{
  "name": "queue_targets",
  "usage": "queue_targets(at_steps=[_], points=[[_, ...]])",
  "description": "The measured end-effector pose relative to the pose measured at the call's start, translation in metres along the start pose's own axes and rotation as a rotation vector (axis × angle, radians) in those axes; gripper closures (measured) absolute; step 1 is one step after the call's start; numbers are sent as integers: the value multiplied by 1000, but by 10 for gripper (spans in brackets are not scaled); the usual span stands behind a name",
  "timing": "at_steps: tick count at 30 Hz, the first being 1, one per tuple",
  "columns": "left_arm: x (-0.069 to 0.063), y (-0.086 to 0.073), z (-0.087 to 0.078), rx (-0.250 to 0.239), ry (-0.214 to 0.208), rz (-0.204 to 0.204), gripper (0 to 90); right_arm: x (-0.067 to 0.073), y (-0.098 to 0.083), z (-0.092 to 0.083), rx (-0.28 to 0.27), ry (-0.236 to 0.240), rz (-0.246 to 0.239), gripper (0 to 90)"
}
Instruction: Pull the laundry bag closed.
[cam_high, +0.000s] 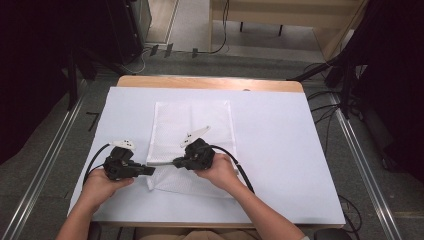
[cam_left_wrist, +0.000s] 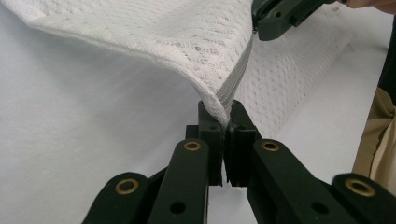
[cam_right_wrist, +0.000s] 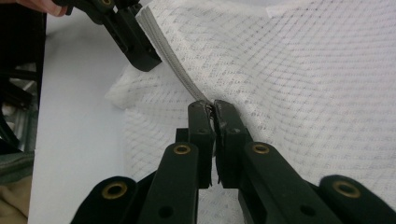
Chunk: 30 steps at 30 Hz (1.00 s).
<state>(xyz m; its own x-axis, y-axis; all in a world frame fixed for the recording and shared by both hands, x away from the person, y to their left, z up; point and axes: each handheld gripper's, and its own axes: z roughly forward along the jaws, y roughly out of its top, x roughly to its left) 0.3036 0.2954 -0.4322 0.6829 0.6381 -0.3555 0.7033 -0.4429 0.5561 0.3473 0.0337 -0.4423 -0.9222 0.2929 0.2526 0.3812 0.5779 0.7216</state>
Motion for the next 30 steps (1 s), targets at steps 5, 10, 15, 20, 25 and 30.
queue_targets(at_steps=[5,10,15,20,25,30], points=[[1,0,-1,-6,1,0,881,2,0,-1,3,-6,-6,885],[0,-1,-3,-15,3,-2,881,2,-2,-6,16,-16,-21,885],[0,-1,-3,-14,5,-4,881,-2,-9,-12,19,-31,-1,885],[0,-1,-3,-12,6,-3,880,-6,-12,-17,16,-37,4,885],[-2,0,-3,-9,12,8,881,-6,-16,-20,26,-50,-9,885],[-2,0,-1,-7,8,4,880,-9,-23,-23,18,-46,17,885]])
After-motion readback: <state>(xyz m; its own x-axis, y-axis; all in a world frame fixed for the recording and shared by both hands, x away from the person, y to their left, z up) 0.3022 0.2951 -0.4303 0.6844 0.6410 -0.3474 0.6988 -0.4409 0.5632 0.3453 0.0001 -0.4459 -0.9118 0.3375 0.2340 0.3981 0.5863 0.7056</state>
